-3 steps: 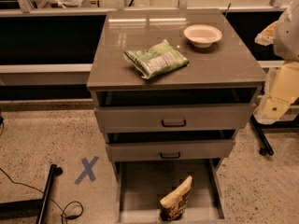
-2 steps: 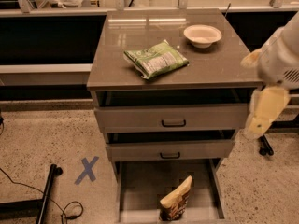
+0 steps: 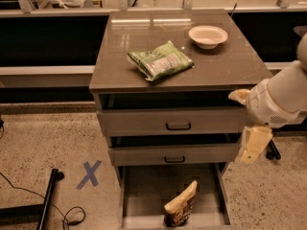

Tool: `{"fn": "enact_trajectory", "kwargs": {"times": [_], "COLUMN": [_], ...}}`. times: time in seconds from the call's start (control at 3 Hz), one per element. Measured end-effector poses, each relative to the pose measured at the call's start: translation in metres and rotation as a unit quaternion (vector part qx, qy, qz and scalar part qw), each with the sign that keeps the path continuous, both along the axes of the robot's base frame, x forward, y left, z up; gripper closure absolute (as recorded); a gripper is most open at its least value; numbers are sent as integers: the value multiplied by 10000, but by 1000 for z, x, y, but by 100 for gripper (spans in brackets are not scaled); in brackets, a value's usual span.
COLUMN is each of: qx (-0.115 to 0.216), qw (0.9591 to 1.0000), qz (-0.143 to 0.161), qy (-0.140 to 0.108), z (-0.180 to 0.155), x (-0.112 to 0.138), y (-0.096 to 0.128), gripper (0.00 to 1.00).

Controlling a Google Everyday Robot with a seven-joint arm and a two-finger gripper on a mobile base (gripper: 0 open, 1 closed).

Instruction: Pick brown chip bag from bottom drawer and place on counter

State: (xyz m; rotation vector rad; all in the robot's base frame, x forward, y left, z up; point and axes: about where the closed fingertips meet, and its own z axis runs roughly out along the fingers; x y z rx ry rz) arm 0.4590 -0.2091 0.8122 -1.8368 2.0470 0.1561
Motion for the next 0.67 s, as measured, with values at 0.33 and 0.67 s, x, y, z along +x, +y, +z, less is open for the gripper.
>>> {"fn": "enact_trajectory", "kwargs": {"times": [0.33,0.67], "qx": [-524,-368], "qw": [9976,9970], "qz": [-103,-100], "qy": [449,677], "z": [-37,-90], "x": [4,13], "y": [-9,-12], "gripper": [0,0]}}
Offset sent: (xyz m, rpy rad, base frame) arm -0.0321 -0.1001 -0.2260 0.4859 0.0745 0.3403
